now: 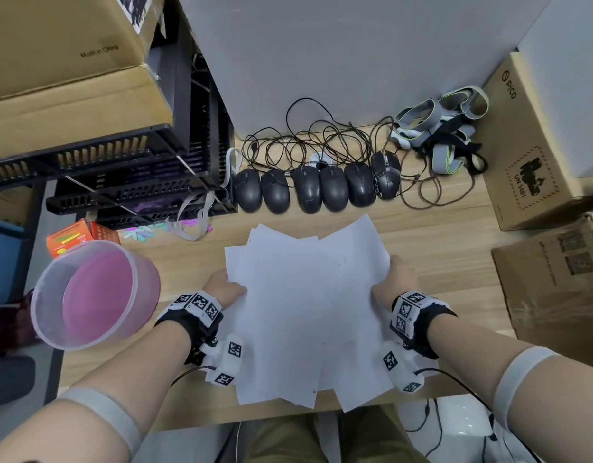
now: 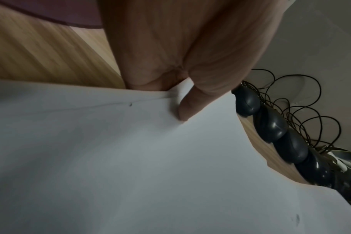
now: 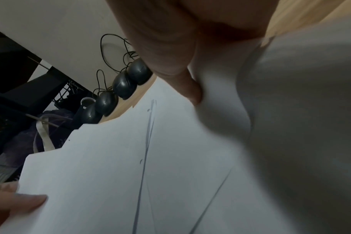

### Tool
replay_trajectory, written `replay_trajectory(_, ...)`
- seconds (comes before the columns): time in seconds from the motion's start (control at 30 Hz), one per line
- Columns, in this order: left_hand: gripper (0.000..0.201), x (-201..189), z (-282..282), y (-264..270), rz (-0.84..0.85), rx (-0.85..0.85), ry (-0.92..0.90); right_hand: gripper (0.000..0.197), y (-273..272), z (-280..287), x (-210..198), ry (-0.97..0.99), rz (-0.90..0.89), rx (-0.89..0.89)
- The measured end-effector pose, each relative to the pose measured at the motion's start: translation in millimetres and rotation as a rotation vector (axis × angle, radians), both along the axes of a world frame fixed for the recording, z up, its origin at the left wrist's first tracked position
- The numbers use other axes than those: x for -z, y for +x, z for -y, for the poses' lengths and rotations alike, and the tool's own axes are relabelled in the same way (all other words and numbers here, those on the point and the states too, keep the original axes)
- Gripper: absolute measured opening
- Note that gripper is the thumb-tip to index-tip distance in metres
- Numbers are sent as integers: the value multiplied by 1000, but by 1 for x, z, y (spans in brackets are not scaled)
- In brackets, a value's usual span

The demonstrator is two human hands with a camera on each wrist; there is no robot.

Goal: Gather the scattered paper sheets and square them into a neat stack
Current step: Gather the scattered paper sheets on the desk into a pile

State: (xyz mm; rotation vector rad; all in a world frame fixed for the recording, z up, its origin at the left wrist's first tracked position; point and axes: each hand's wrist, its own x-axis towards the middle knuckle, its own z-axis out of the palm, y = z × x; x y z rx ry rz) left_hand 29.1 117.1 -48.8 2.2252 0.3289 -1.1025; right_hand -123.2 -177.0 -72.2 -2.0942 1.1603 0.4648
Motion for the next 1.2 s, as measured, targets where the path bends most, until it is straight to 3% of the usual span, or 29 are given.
replay_trajectory(0.07,26,-2,0,2,26,1,3,21,2,13,-11,-5,66,-59)
replay_trajectory(0.2,19,-8,0,9,101,-7,12,14,22,64,-66,-166,191,-360)
replay_trajectory(0.4,18,-17,13,10,104,24,-6,22,61,83,-178,-37,228,-785)
replay_trajectory(0.5,19,-18,18,10,112,46,0,22,77,74,-207,-14,189,-836)
replay_trajectory(0.73,20,-13,6,15,122,68,45,11,88,79,-267,16,282,-674)
replay_trajectory(0.93,24,-13,7,15,70,-2,-74,15,98,62,-246,193,271,-563)
replay_trajectory(1.0,25,-13,11,13,34,-114,-178,19,104,47,-217,145,186,-580)
replay_trajectory(1.1,61,-8,13,13,-94,-349,-328,30,105,21,-154,86,33,-609)
replay_trajectory(1.17,69,-13,16,10,-188,-359,-405,43,100,7,-110,33,-16,-589)
replay_trajectory(1.2,67,-19,18,7,-190,-326,-407,40,96,1,-94,65,-3,-559)
